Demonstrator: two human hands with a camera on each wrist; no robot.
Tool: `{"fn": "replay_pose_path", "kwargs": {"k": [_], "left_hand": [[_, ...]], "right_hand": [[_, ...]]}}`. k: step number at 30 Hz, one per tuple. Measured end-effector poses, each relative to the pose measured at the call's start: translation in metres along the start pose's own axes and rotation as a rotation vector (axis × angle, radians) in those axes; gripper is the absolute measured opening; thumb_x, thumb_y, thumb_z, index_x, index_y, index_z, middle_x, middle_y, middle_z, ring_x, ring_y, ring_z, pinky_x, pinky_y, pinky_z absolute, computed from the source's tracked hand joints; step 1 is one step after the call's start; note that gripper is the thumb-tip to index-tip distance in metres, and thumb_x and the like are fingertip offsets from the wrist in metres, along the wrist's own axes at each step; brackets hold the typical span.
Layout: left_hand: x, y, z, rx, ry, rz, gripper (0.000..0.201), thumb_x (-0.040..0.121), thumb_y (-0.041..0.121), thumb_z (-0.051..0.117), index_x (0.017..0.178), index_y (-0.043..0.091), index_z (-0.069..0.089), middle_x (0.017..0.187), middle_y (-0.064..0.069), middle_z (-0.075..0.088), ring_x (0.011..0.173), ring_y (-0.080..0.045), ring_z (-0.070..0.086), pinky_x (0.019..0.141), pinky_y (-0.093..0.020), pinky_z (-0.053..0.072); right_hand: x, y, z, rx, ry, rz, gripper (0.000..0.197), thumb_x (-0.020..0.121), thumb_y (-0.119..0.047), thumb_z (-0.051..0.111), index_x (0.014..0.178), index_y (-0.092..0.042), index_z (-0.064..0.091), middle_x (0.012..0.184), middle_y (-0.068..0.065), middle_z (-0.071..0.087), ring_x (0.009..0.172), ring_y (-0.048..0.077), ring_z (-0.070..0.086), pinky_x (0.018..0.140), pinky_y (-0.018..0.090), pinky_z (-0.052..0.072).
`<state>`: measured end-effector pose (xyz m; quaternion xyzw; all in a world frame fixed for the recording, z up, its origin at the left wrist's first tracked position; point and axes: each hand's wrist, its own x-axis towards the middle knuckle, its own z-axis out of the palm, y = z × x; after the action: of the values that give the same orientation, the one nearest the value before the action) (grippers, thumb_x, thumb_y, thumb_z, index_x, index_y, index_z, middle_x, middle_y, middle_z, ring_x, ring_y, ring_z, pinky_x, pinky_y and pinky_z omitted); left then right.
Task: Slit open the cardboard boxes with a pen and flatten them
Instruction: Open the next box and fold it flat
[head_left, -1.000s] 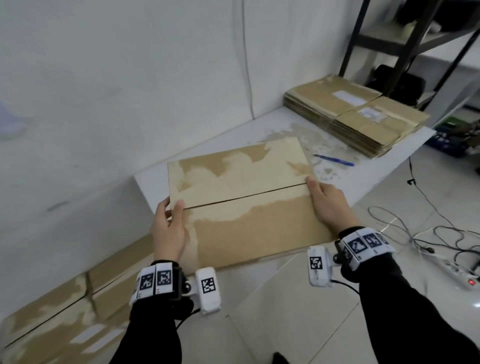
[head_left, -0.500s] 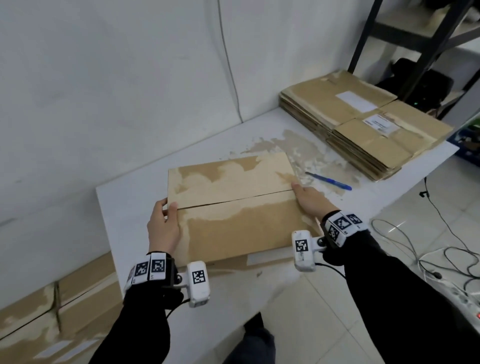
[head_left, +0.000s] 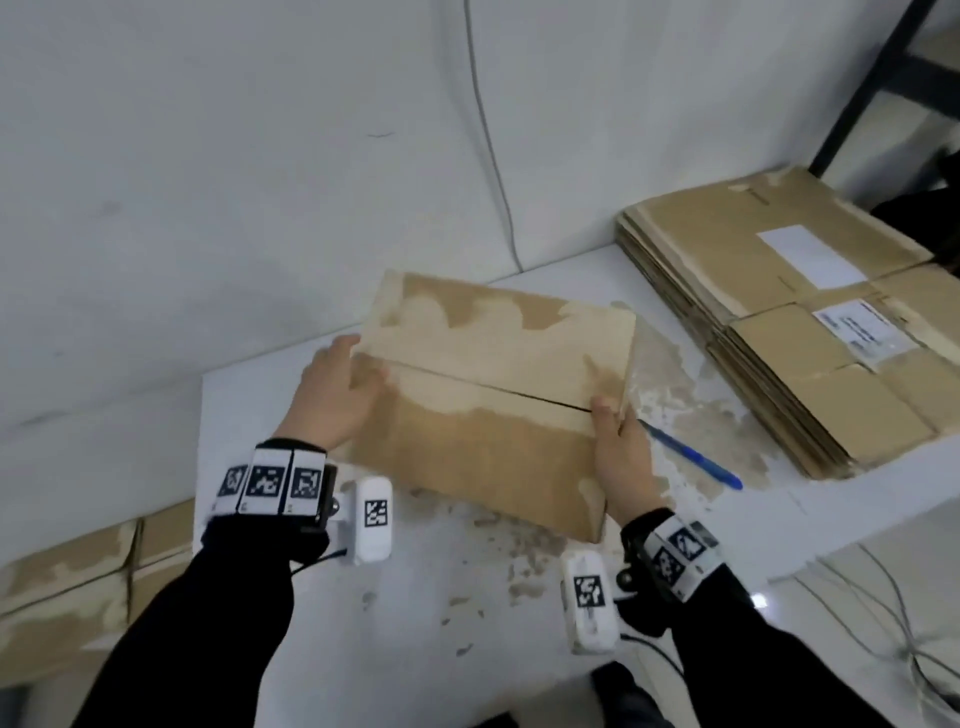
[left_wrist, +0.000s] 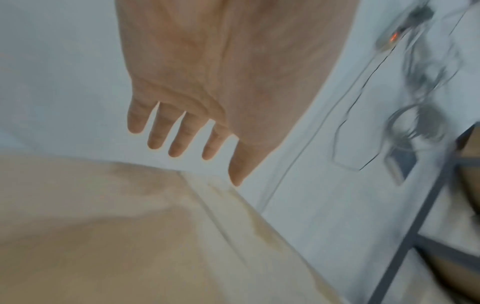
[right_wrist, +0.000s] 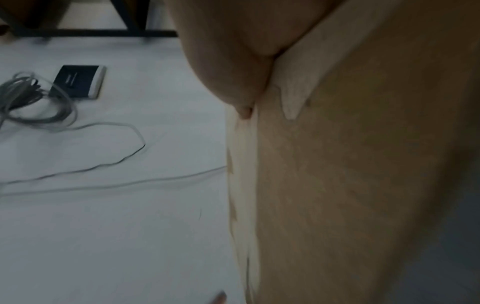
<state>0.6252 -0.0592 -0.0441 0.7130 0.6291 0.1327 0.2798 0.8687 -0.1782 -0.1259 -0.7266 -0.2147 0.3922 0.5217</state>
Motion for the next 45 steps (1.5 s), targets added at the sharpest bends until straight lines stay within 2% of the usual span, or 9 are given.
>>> {"fn": "replay_pose_path", "kwargs": {"k": [5, 10, 14, 18, 26, 32, 37, 40, 45], "left_hand": [[-0.044, 0.126, 0.051, -0.350, -0.059, 0.087, 0.093, 0.076, 0.061, 0.060, 0.150, 0.030, 0.015, 0.156, -0.001, 0.021, 0.141, -0.016, 0.024, 0.115, -0.038, 0.023], [-0.056, 0.166, 0.135, -0.355, 0.036, -0.069, 0.133, 0.066, 0.056, 0.075, 0.142, 0.034, -0.031, 0.152, -0.010, -0.034, 0.142, -0.032, -0.024, 0.113, -0.056, -0.001], [-0.070, 0.128, 0.150, -0.434, 0.251, 0.090, 0.112, 0.081, 0.047, 0.069, 0.142, 0.041, -0.025, 0.158, -0.006, -0.020, 0.146, -0.025, -0.015, 0.114, -0.050, -0.005], [-0.093, 0.089, 0.146, -0.735, 0.217, 0.137, 0.111, 0.081, 0.039, 0.071, 0.140, 0.055, -0.022, 0.159, 0.010, 0.006, 0.144, -0.011, 0.021, 0.112, -0.041, 0.035], [-0.105, 0.071, 0.160, -0.733, 0.257, 0.026, 0.095, 0.084, 0.014, 0.068, 0.153, 0.024, 0.002, 0.138, 0.011, 0.048, 0.120, -0.001, 0.053, 0.085, -0.025, 0.055], [-0.150, 0.064, 0.144, -0.527, 0.580, -0.076, 0.090, 0.083, 0.013, 0.058, 0.151, 0.030, 0.001, 0.151, 0.009, 0.024, 0.141, -0.010, 0.026, 0.114, -0.037, 0.030], [-0.152, 0.076, 0.111, -0.479, 0.672, -0.045, 0.057, 0.093, 0.047, 0.048, 0.146, 0.038, 0.029, 0.149, 0.014, 0.034, 0.139, -0.005, 0.029, 0.113, -0.036, 0.027], [-0.138, 0.062, 0.103, -0.509, 0.666, -0.256, 0.064, 0.088, 0.042, 0.062, 0.145, 0.033, 0.033, 0.139, 0.009, 0.048, 0.128, -0.011, 0.044, 0.104, -0.030, 0.035], [-0.143, 0.029, 0.104, -0.565, 0.671, -0.336, 0.061, 0.092, 0.039, 0.058, 0.146, 0.030, 0.030, 0.126, 0.015, 0.041, 0.116, -0.002, 0.036, 0.097, -0.024, 0.030]], "right_hand": [[-0.011, 0.000, -0.007, 0.028, -0.110, -0.374, 0.066, 0.099, -0.031, 0.039, 0.151, -0.025, -0.001, 0.156, -0.012, 0.008, 0.140, -0.002, 0.016, 0.113, 0.016, 0.020], [-0.020, 0.024, -0.039, -0.223, -0.331, -0.541, 0.035, 0.095, -0.056, 0.037, 0.128, -0.051, 0.032, 0.142, -0.025, 0.029, 0.125, -0.004, 0.039, 0.094, 0.020, 0.045], [0.016, 0.030, -0.073, -0.092, -0.336, -0.526, 0.048, 0.092, -0.041, 0.054, 0.136, -0.031, 0.036, 0.138, -0.008, 0.043, 0.124, 0.004, 0.044, 0.102, 0.037, 0.044], [0.081, 0.002, -0.077, -0.165, -0.576, -0.330, 0.099, 0.075, -0.039, 0.073, 0.150, -0.029, 0.008, 0.155, -0.006, 0.018, 0.136, 0.007, 0.024, 0.112, 0.037, 0.026], [0.077, 0.004, -0.073, -0.246, -0.647, -0.532, 0.058, 0.082, -0.038, 0.064, 0.136, -0.026, 0.046, 0.117, -0.009, 0.065, 0.108, 0.007, 0.061, 0.096, 0.040, 0.050], [0.031, 0.012, -0.067, -0.410, -0.369, -1.118, 0.056, 0.088, -0.029, 0.061, 0.140, -0.025, 0.041, 0.131, 0.006, 0.057, 0.107, 0.015, 0.060, 0.093, 0.037, 0.050], [0.006, 0.017, -0.034, -0.585, -0.601, -1.235, 0.052, 0.095, -0.030, 0.046, 0.145, -0.027, 0.032, 0.147, 0.000, 0.040, 0.125, 0.022, 0.041, 0.105, 0.033, 0.035], [0.005, 0.020, -0.040, -0.512, -0.732, -1.104, 0.044, 0.096, -0.026, 0.047, 0.139, -0.022, 0.043, 0.145, -0.002, 0.042, 0.134, 0.010, 0.033, 0.113, 0.024, 0.024], [0.091, 0.053, -0.112, -0.789, -0.192, -0.487, 0.038, 0.093, -0.023, 0.055, 0.126, -0.007, 0.048, 0.126, 0.015, 0.049, 0.116, 0.029, 0.046, 0.095, 0.037, 0.040]]}}
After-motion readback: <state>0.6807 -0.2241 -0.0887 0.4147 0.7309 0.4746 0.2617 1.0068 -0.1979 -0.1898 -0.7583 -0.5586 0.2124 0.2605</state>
